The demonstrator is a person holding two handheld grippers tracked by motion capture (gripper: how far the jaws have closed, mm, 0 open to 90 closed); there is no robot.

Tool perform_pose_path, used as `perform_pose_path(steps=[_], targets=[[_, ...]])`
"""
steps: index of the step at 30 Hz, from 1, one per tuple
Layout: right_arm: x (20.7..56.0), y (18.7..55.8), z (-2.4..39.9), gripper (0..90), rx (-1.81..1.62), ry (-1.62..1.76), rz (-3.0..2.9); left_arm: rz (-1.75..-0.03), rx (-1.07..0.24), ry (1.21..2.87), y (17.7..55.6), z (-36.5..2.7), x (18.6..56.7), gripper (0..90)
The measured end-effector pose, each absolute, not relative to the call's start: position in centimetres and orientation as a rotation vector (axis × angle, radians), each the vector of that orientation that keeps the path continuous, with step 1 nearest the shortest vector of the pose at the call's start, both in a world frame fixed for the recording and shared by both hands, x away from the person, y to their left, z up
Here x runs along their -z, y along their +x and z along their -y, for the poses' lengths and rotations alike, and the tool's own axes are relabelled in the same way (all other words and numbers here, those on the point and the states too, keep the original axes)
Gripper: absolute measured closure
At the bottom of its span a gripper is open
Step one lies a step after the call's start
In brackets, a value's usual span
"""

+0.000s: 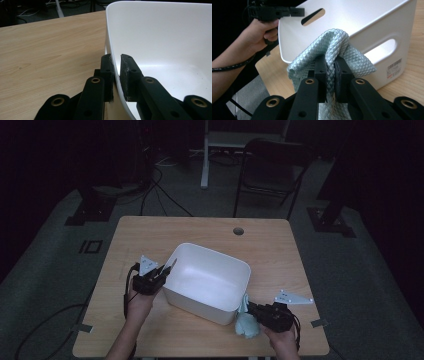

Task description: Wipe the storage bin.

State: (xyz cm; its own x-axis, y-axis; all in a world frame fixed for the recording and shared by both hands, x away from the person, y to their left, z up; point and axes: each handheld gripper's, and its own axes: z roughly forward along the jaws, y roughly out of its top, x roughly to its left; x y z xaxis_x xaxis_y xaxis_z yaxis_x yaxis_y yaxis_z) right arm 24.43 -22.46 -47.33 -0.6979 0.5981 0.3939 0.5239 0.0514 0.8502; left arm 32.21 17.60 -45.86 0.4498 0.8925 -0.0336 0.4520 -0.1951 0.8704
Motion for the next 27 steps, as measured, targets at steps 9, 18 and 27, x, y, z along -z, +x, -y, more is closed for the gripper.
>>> perform_pose_path(steps=[9,18,27], targets=[[48.5,24.9,21.9,82.8,-1.677,1.215,-2.256,-1.14,-0.628,1.821,32.2,-17.5,45.8,81.2],[47.7,25.5,22.4,82.7,-1.687,1.214,-2.233,-1.134,-0.619,1.824,32.3,-17.6,45.9,80.8],[48.8,26.2,22.5,82.7,-1.67,1.241,-2.281,-1.139,-0.624,1.817,32.3,-17.5,45.9,80.9]])
